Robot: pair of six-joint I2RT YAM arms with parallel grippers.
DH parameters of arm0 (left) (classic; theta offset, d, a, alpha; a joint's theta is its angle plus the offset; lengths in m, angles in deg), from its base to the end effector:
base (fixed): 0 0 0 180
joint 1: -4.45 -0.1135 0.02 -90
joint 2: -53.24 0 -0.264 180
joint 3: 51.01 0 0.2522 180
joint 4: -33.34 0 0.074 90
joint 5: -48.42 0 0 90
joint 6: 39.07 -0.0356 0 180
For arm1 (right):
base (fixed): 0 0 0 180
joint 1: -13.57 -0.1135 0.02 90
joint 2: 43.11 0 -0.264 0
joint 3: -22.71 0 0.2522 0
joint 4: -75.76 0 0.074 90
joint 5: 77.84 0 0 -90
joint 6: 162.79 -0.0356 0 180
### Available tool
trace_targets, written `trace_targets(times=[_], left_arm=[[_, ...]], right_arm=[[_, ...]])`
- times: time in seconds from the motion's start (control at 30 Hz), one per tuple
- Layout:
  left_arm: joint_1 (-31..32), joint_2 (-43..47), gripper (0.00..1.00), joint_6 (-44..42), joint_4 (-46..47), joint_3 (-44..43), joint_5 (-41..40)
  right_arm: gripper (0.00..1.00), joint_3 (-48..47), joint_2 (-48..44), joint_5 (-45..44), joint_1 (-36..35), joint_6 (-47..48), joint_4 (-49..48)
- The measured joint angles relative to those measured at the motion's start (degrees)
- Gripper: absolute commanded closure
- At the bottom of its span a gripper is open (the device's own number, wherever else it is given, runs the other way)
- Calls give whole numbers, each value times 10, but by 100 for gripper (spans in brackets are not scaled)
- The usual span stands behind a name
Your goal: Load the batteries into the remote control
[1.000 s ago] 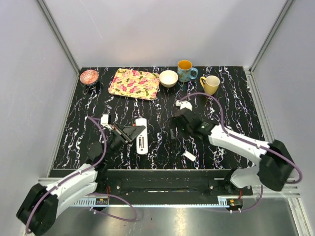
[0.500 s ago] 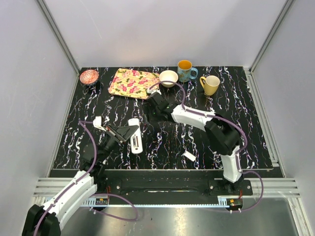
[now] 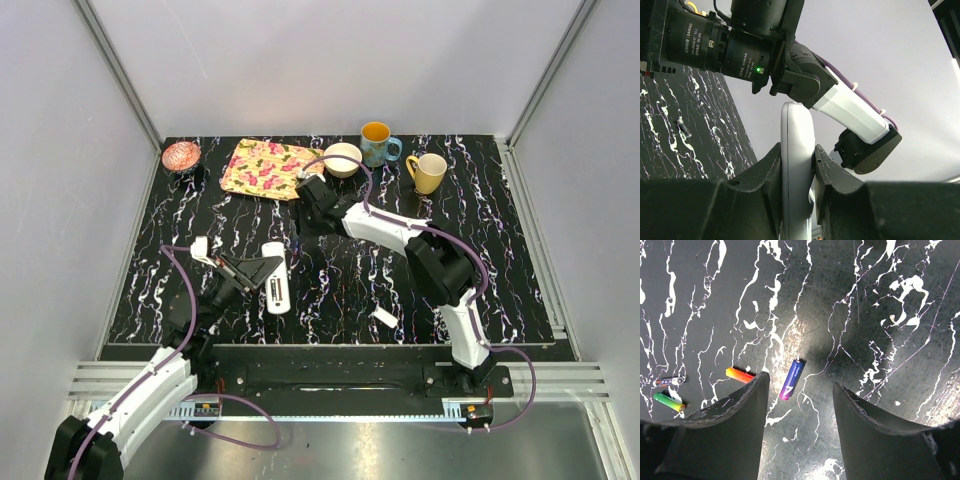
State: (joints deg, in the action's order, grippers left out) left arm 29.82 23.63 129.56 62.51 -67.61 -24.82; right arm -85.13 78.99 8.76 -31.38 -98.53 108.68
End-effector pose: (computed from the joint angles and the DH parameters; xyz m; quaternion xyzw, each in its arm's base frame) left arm 0.1221 -0.0693 0.2172 -0.1622 0.5835 -0.6772 0.4180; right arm 0.3406 0.3370 0.1947 -0.1446 0.9193 0.1886 0.3136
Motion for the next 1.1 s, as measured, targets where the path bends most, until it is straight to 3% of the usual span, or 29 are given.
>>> trace_targets(times=[0.07,0.17,0.2,0.4,0.47,0.5,0.73,0.87,1.1], left_arm=[[0,0,100,0,0,0,0],[0,0,100,0,-1,0,0],[0,0,100,0,-2,0,0],[0,1,100,1,-10,0,0],[0,3,100,1,-13,0,0],[0,4,100,1,-14,0,0],[0,4,100,9,-28,0,0],[0,4,100,9,-43,0,0],[0,4,100,9,-51,0,0]], right_arm=[[26,-1,0,-1,0,0,1],[29,0,0,-7,0,0,3],[40,4,-1,-13,0,0,-4],[73,35,-11,-15,13,-8,-11],[98,37,-11,-16,20,-10,-10],[100,37,-11,-16,23,-11,-11],[99,35,-11,-3,28,-12,-1],[77,25,-11,16,28,-13,12],[60,-6,-5,37,25,-15,35]])
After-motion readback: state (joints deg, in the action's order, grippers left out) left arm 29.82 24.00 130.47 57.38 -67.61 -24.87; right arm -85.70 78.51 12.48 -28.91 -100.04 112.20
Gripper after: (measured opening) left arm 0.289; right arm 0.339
